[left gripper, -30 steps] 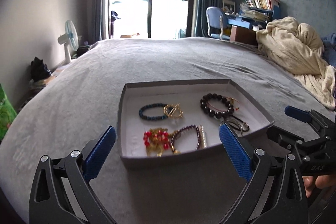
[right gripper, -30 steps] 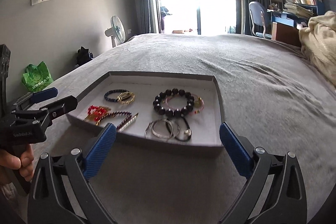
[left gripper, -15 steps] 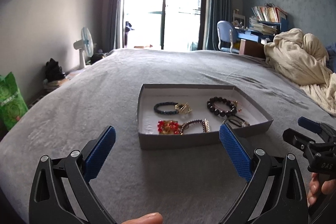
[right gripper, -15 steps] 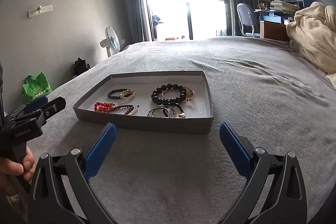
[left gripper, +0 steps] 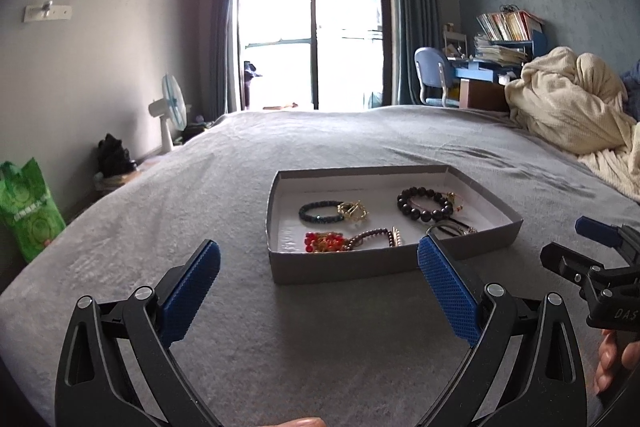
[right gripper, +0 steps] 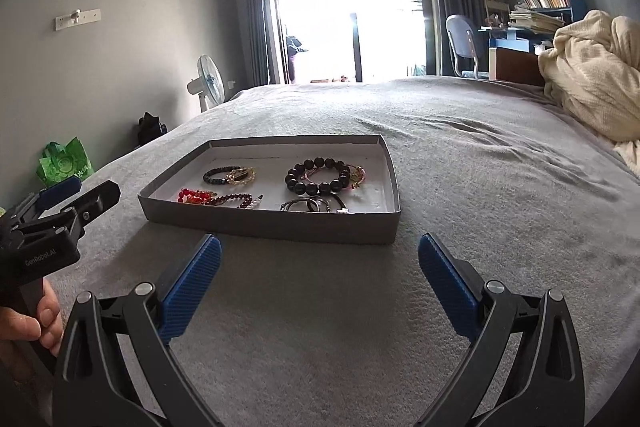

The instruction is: Organize jewelry

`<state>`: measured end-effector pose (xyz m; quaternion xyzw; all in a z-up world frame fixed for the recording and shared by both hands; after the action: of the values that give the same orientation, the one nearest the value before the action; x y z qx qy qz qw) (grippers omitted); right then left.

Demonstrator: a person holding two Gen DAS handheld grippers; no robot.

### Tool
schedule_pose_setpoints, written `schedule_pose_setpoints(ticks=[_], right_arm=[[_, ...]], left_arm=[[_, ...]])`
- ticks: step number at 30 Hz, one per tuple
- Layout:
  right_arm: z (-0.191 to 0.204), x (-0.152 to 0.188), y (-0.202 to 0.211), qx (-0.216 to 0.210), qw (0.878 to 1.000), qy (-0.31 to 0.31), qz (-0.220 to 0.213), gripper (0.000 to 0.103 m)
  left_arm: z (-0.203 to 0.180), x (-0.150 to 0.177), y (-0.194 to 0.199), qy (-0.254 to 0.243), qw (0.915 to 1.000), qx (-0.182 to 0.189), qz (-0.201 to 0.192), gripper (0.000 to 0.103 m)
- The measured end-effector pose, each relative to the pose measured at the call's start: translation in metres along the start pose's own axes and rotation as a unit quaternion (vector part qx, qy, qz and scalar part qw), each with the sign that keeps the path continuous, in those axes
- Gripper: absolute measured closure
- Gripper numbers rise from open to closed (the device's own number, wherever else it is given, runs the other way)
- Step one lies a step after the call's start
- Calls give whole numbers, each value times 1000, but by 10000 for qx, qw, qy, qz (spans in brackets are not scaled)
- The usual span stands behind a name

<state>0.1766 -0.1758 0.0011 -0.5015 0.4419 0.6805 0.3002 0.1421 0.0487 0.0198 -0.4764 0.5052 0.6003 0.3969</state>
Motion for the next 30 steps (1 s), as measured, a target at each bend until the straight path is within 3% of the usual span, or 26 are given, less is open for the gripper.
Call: schedule_pose_setpoints(ticks=[30], right_arm=[[2,-1,7,79,9998,84,-152,5]], left_arm=[[0,0,2,56,10000,60,13,5]])
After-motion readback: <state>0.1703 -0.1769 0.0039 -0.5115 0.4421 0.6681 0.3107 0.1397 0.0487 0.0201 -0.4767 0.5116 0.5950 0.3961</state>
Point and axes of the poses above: each gripper's, at about its wrist camera, not at the fingertips, and y roughly against the way its jaws point, z to its left, x to its underside, the point moved 3 cm from there along -y, roughly the way its jaws point, and after that the axes turned 9 degrees about -z, right-handed, at the moved point
